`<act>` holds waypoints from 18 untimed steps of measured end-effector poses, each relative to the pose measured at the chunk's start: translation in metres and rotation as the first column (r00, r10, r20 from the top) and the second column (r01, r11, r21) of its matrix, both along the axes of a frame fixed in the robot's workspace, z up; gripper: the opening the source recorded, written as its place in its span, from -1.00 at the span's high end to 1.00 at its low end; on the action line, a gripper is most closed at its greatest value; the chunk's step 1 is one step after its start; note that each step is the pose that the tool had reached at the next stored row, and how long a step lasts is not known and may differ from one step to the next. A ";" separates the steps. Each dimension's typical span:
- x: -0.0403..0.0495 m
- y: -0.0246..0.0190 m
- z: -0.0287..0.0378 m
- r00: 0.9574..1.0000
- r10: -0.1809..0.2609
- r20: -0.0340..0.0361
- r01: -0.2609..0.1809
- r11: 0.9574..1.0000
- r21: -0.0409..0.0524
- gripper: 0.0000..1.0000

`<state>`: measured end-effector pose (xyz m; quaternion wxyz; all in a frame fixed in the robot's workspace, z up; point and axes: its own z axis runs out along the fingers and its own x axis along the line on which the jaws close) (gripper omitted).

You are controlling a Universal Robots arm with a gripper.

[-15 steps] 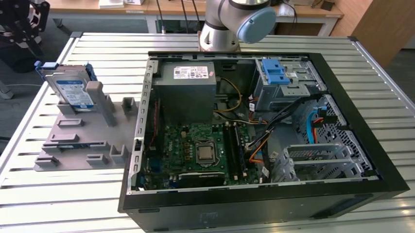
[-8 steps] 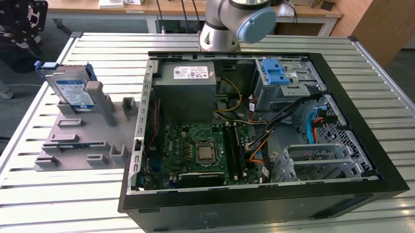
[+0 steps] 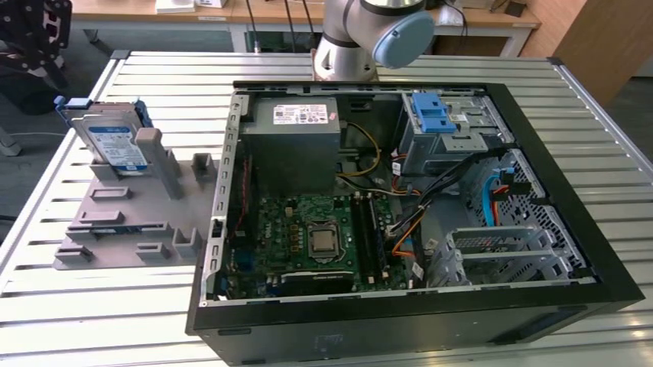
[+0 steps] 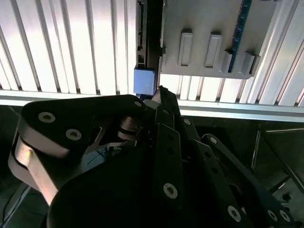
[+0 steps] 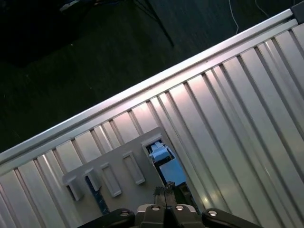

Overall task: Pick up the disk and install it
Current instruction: 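Pick up the disk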

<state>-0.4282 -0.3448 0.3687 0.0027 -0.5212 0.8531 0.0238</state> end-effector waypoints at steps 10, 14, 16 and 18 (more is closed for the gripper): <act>0.0000 0.0001 -0.0026 0.987 0.160 0.026 -0.160 0.987 -0.001 0.79; -0.0001 0.0000 -0.0039 0.974 0.224 0.026 -0.225 0.974 0.000 0.79; -0.0001 0.0000 -0.0046 0.965 0.259 0.026 -0.259 0.966 0.000 0.79; -0.0001 0.0000 -0.0055 0.955 0.295 0.027 -0.295 0.955 0.000 0.79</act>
